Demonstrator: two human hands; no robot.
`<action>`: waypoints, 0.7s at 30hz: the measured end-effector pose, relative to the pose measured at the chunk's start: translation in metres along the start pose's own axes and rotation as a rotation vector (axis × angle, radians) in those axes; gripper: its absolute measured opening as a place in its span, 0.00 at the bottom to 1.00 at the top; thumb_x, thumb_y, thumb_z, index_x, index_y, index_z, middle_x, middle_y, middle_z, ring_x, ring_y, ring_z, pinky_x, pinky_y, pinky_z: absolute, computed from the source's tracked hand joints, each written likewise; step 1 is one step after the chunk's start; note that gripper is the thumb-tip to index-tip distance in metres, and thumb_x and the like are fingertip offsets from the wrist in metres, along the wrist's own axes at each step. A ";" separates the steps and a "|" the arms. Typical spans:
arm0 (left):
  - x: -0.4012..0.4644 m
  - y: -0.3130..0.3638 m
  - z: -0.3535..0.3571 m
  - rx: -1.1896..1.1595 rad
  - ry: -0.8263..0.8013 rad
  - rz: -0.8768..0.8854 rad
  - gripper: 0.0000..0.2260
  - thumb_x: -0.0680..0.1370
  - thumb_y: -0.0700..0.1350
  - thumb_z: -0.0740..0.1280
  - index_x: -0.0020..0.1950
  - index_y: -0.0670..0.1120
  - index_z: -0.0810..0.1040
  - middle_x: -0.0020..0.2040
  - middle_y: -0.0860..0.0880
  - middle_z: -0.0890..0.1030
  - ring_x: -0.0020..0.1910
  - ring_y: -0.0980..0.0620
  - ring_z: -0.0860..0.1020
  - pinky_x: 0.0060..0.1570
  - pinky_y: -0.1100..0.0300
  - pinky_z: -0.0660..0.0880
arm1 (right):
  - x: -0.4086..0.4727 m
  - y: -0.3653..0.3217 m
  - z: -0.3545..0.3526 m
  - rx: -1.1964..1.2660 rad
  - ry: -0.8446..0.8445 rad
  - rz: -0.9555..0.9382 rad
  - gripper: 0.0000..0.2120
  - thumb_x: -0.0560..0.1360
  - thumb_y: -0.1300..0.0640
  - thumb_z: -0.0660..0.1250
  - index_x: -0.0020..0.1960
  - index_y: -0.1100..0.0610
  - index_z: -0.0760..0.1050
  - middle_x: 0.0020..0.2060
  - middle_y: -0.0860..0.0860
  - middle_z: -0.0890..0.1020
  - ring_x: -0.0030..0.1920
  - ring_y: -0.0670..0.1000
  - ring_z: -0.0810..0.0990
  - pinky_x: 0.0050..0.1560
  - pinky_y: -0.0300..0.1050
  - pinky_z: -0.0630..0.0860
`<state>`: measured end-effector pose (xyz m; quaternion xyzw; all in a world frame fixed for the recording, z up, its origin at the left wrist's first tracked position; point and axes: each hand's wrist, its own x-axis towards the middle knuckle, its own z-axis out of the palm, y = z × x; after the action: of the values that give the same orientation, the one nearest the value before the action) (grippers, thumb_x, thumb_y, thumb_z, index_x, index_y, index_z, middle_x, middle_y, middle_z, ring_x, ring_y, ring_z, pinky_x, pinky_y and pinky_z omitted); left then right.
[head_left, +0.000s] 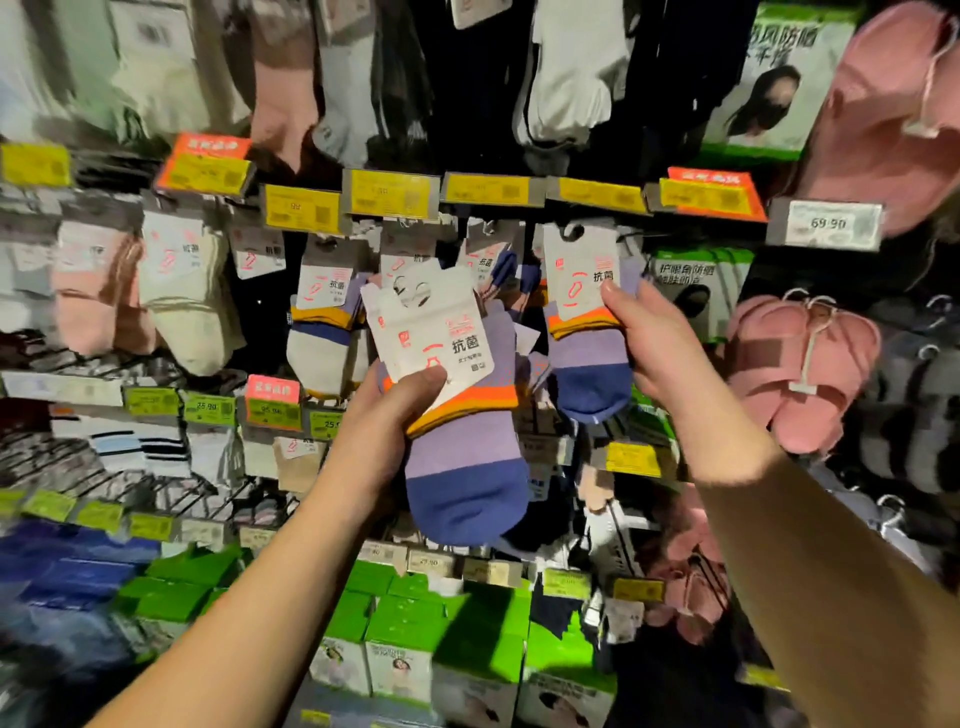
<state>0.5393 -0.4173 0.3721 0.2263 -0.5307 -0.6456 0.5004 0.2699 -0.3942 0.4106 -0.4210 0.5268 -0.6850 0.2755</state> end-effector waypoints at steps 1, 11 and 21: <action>-0.001 -0.001 0.001 -0.009 0.002 -0.001 0.18 0.68 0.46 0.68 0.58 0.50 0.78 0.49 0.52 0.87 0.46 0.52 0.85 0.44 0.58 0.78 | 0.008 0.000 0.001 -0.012 0.012 0.003 0.12 0.77 0.50 0.67 0.60 0.49 0.77 0.57 0.52 0.85 0.59 0.54 0.83 0.65 0.60 0.76; -0.005 -0.001 -0.003 -0.077 0.033 0.052 0.16 0.68 0.43 0.66 0.56 0.48 0.77 0.45 0.51 0.87 0.41 0.54 0.85 0.39 0.62 0.80 | 0.072 0.032 -0.007 -0.234 0.103 0.070 0.21 0.71 0.38 0.67 0.56 0.50 0.76 0.55 0.52 0.84 0.54 0.55 0.84 0.59 0.63 0.79; 0.023 0.006 0.007 -0.063 0.107 0.080 0.19 0.69 0.45 0.68 0.60 0.48 0.76 0.49 0.50 0.87 0.45 0.52 0.85 0.42 0.59 0.80 | 0.131 0.051 -0.001 -0.495 0.186 0.223 0.19 0.78 0.53 0.61 0.65 0.60 0.77 0.56 0.57 0.81 0.53 0.54 0.79 0.60 0.51 0.77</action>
<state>0.5266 -0.4336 0.3851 0.2232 -0.4913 -0.6285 0.5602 0.2007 -0.5158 0.3988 -0.3503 0.7440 -0.5369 0.1884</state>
